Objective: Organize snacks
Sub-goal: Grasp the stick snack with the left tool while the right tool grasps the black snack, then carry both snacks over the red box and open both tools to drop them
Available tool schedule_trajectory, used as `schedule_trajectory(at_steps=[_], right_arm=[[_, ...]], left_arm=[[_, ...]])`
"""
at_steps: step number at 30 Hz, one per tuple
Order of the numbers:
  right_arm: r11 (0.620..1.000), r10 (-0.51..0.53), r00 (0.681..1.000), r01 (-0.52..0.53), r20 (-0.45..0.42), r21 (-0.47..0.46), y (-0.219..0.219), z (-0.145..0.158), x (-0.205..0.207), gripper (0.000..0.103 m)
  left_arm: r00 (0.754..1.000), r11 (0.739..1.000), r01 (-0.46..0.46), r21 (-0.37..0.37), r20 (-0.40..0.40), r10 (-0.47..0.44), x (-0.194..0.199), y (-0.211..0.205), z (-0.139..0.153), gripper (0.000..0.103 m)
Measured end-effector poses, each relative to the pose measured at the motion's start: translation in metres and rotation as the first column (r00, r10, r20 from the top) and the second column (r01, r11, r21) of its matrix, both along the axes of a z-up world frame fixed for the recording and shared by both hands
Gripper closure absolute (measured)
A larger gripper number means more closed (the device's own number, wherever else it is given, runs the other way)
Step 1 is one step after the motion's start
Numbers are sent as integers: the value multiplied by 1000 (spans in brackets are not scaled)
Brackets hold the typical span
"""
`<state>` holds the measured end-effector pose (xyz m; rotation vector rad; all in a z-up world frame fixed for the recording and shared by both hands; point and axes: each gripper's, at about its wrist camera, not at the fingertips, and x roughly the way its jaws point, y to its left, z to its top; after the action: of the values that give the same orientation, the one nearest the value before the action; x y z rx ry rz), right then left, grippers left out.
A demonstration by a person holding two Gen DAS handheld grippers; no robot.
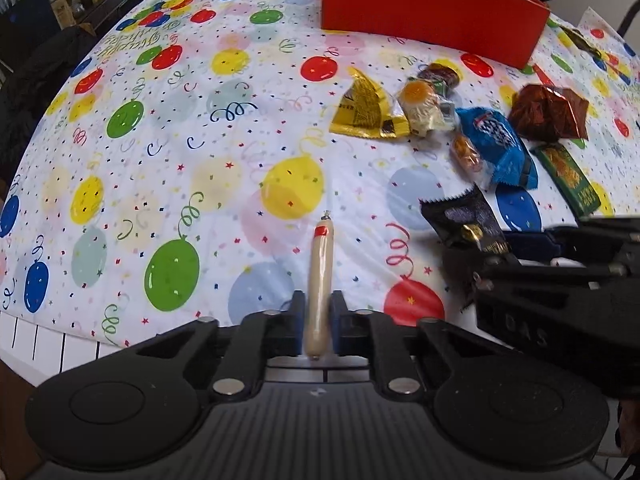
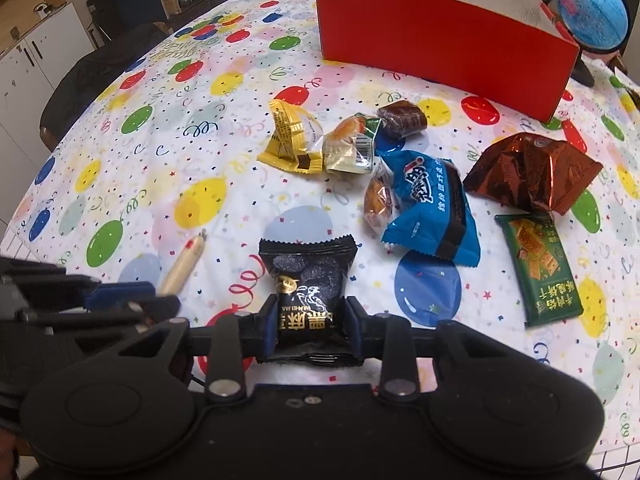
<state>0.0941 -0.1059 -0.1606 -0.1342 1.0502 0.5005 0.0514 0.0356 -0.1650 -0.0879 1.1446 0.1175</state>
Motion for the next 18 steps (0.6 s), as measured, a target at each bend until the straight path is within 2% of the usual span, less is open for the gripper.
schedule_trajectory(at_steps=[8, 13, 18], right_arm=[[998, -32, 999, 32, 3, 51, -14, 8, -2, 72], [994, -67, 998, 66, 5, 89, -25, 18, -3, 72], [989, -86, 996, 83, 17, 125, -35, 33, -4, 72]], left_arm=[[998, 994, -66, -86, 16, 68, 2, 24, 4, 93], [995, 990, -95, -104, 27, 98, 0, 30, 16, 93], [993, 989, -95, -110, 66, 102, 1, 28, 40, 93]])
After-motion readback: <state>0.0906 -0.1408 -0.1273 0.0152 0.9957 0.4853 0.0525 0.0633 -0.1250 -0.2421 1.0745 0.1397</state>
